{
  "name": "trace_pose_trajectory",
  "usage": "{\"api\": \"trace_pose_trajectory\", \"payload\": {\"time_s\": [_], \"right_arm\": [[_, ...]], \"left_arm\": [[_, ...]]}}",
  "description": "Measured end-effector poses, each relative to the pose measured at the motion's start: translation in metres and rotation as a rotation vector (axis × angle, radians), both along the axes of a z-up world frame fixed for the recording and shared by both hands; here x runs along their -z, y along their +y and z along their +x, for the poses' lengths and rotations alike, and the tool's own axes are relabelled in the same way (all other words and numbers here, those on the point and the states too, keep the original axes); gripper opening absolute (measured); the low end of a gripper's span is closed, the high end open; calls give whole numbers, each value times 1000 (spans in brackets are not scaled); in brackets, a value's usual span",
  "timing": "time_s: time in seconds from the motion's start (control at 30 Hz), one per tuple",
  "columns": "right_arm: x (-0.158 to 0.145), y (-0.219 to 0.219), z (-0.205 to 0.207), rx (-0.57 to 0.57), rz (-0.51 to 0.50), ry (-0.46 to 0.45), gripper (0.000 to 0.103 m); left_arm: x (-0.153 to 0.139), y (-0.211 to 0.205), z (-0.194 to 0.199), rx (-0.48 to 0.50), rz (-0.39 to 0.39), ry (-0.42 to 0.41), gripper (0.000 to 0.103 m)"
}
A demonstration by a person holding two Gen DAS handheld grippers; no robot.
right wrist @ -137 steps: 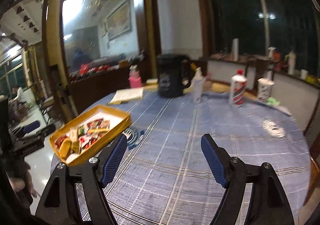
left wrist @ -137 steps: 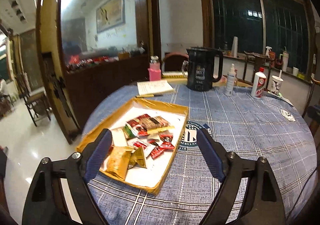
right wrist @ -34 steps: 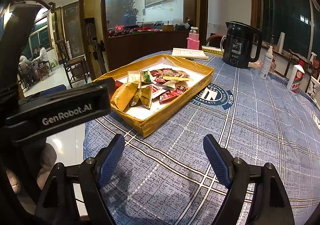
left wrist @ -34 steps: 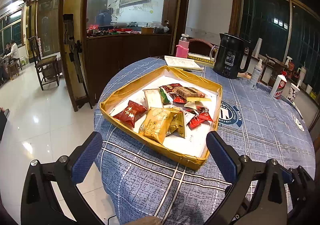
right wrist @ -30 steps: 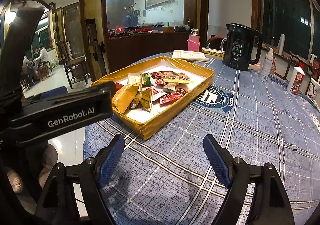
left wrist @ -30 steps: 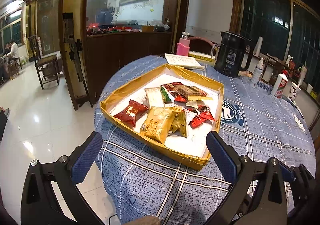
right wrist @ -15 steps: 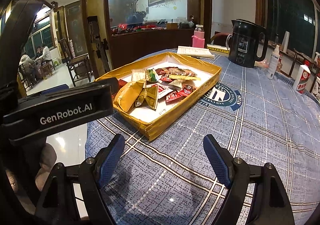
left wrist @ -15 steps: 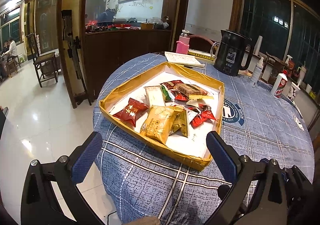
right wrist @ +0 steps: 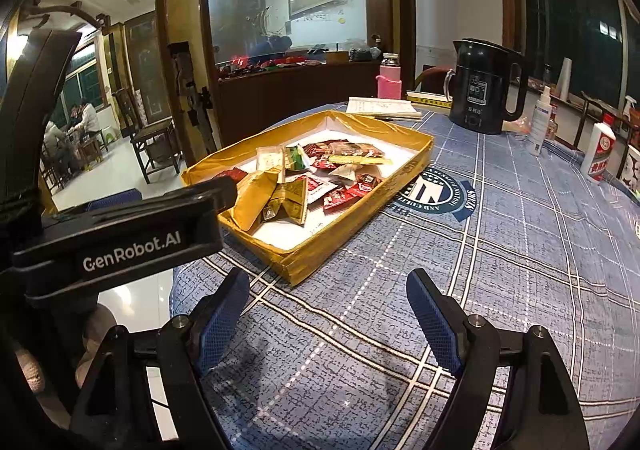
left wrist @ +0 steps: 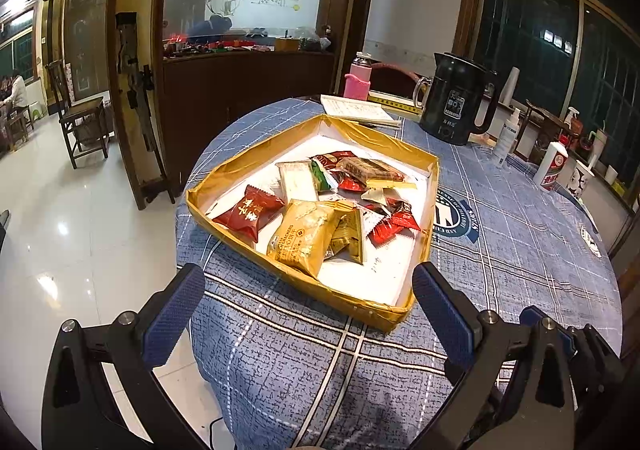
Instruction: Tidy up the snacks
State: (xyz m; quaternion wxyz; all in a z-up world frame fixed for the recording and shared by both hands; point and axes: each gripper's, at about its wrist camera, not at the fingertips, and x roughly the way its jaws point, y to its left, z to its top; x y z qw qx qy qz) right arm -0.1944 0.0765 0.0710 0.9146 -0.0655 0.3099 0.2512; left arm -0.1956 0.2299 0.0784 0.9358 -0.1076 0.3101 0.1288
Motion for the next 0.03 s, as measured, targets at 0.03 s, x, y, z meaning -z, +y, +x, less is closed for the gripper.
{"api": "trace_pose_trajectory", "payload": {"time_s": [0.03], "right_arm": [[-1, -3, 0, 5, 5, -1, 83]], "left_arm": [[-1, -2, -1, 5, 2, -2, 103]]}}
